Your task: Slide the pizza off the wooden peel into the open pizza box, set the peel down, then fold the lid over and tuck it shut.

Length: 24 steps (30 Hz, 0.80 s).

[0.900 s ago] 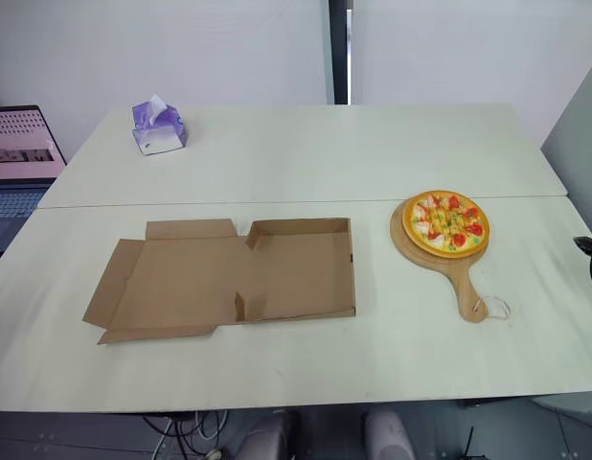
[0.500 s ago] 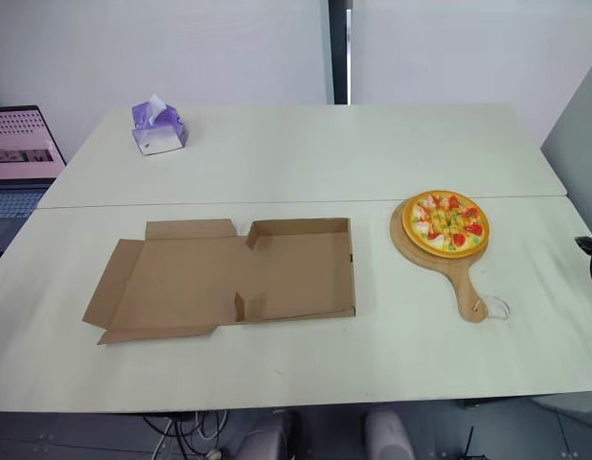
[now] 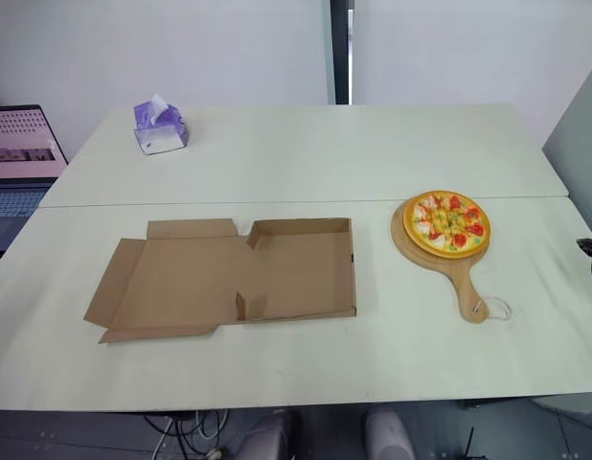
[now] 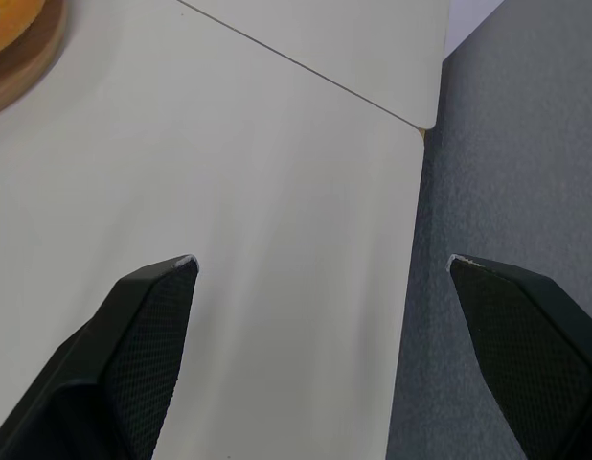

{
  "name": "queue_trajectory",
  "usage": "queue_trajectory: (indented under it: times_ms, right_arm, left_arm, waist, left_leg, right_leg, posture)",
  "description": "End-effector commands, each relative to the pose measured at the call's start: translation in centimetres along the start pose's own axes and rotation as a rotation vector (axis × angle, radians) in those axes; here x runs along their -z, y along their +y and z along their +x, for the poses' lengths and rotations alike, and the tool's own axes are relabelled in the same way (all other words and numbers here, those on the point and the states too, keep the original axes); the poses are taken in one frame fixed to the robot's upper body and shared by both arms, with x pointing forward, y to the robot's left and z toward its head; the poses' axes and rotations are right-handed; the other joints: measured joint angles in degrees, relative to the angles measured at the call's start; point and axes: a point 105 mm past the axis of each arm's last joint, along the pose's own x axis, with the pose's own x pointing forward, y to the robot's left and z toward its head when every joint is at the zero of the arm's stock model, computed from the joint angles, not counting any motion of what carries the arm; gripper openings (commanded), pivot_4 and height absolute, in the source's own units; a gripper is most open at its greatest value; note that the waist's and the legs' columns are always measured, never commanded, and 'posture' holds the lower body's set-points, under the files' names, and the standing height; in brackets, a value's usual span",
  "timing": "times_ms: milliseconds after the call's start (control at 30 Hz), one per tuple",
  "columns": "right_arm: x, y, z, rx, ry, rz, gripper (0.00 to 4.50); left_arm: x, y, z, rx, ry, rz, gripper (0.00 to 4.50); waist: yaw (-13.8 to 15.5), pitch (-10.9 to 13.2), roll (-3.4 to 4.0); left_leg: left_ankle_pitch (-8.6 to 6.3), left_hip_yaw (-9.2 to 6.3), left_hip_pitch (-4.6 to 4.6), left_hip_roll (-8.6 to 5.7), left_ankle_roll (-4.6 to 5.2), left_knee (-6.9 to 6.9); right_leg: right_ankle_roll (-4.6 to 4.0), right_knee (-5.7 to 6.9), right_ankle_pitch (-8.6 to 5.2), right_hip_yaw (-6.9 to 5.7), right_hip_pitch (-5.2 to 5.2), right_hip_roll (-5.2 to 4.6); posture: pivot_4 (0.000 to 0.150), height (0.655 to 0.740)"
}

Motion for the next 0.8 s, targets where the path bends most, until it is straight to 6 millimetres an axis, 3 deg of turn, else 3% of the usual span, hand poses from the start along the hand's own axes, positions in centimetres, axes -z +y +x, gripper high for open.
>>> queue_trajectory:
  times_ms: [33,67,133,233,367,467,600,800]
  right_arm:
    - [-1.3,-1.2,-0.7,0.049,-0.033,-0.014,4.5]
    - [-1.4,-1.1,-0.6,0.05,-0.035,-0.009,4.5]
    - [-1.5,-0.7,-0.3,0.026,-0.031,-0.019,4.5]
    - [-1.6,0.1,0.1,-0.013,-0.036,-0.019,4.5]
    - [-0.8,1.4,0.6,-0.075,-0.02,-0.01,4.5]
    - [-0.5,2.7,1.2,-0.126,-0.013,-0.012,4.5]
    - [-1.4,5.6,1.3,-0.252,-0.047,0.043,4.5]
    - [-4.1,13.5,-1.1,-0.453,-0.091,0.091,4.5]
  left_arm:
    - [-5.9,-2.4,1.2,0.155,-0.2,0.01,4.48]
    - [-7.0,-3.7,1.7,0.217,-0.235,0.012,4.48]
    - [-9.8,-8.2,2.6,0.408,-0.317,0.062,4.48]
    - [-15.3,-16.7,2.0,0.72,-0.476,0.08,4.48]
    - [-19.4,-27.0,-2.6,1.128,-0.582,0.118,4.48]
    - [-19.6,-33.3,-7.6,1.443,-0.583,0.171,4.48]
    - [-17.7,-36.3,-11.4,1.66,-0.552,0.274,4.48]
    - [-16.6,-37.2,-11.7,1.695,-0.562,0.305,4.48]
  waist:
    - [0.2,0.0,-0.05]
    - [0.4,0.0,-0.05]
    - [0.7,0.0,-0.04]
    - [1.0,0.0,-0.05]
    - [1.3,0.0,-0.2]
    - [0.8,0.0,-0.2]
    - [-0.2,0.0,-0.16]
    - [0.2,0.0,-0.12]
  left_leg:
    - [0.0,-0.01,-0.02,0.0,0.0,0.02]
    - [0.0,-0.01,-0.03,-0.03,0.0,0.05]
    - [0.0,0.0,-0.03,-0.04,0.0,0.1]
    - [0.0,0.03,-0.04,-0.04,0.0,0.16]
    - [0.0,0.01,-0.18,-0.01,0.0,0.28]
    - [-0.01,0.19,-0.19,-0.01,0.0,0.27]
    - [0.03,0.42,-0.05,0.01,-0.06,0.25]
    - [-0.06,0.15,0.21,0.08,0.08,0.33]
  right_leg:
    - [0.02,-0.01,0.01,-0.01,0.0,0.0]
    - [0.04,-0.03,0.02,-0.01,0.02,-0.01]
    - [0.09,-0.04,0.05,0.01,0.05,-0.01]
    - [0.12,-0.07,0.07,0.06,0.08,-0.02]
    - [0.17,-0.18,0.11,0.04,0.08,0.02]
    - [0.18,-0.34,0.1,0.16,0.11,0.02]
    - [0.18,-0.33,0.1,0.35,0.16,0.07]
    - [0.17,-0.29,0.11,0.23,0.52,0.4]
  posture:
    - [0.15,0.74]
    - [0.15,0.74]
    - [0.15,0.74]
    - [0.15,0.74]
    - [0.15,0.74]
    - [0.15,0.74]
    - [0.15,0.74]
    - [0.15,0.74]
